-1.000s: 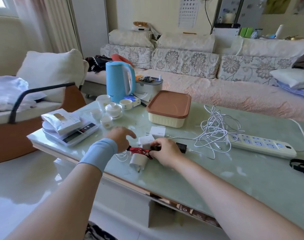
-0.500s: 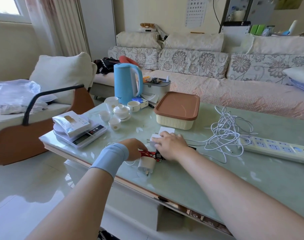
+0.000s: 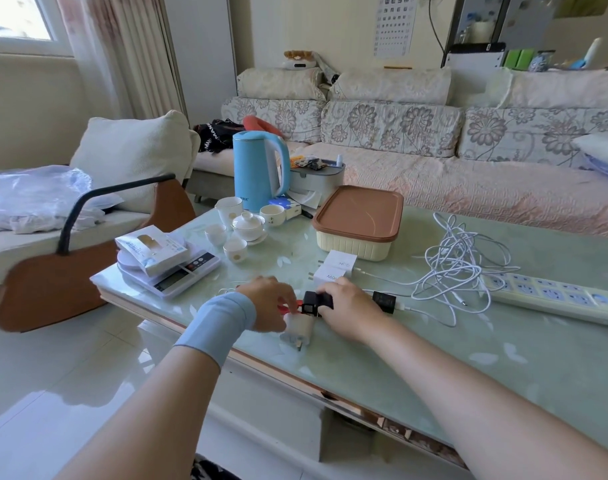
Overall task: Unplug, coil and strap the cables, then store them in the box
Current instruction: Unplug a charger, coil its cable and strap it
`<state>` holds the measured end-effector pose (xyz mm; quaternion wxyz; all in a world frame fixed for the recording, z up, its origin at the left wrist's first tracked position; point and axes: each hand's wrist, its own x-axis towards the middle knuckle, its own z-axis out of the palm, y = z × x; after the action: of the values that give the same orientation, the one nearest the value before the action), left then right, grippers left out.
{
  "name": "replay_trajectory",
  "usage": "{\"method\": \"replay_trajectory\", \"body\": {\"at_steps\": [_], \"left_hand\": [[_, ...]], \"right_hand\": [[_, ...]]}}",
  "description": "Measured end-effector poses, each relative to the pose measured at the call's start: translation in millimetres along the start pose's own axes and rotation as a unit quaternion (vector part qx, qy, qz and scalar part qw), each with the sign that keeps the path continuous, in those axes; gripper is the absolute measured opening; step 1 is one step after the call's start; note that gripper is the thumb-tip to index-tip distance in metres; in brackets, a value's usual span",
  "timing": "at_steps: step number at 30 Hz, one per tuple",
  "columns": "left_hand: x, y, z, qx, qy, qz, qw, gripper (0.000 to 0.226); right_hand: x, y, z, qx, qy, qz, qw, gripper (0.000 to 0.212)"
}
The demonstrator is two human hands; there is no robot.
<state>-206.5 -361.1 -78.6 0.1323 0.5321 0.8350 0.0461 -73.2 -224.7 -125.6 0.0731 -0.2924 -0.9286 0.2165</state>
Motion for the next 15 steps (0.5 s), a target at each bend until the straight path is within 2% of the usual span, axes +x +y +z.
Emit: {"method": "replay_trajectory", "body": {"at_steps": [2,3,7,11,15], "left_hand": [[-3,4,8,0.029,-0.049,0.001,0.998,0.055],[-1,5,12,0.032,-0.046,0.001,0.998,0.06],[11,17,18,-0.021,0.01,0.021,1.0,0.055],[18,35,19,-0.001,0.02,0.059,0.998,0.054],[26,45,15,0.055,-0.004,0.063,0.996,0.078]], "right_hand": [[3,1,3,0.017,0.03,0.02,0.999,0.036],[4,1,5,0.024,0.043,0.027,0.998,0.036],[4,1,4,0.045,0.057,0.025,0.997,0.032],[-1,7,-6,0.054,0.059,-0.002,0.997,0.025],[-12,28,-30,0.013,0.124,0.01,0.992,0.032]]}}
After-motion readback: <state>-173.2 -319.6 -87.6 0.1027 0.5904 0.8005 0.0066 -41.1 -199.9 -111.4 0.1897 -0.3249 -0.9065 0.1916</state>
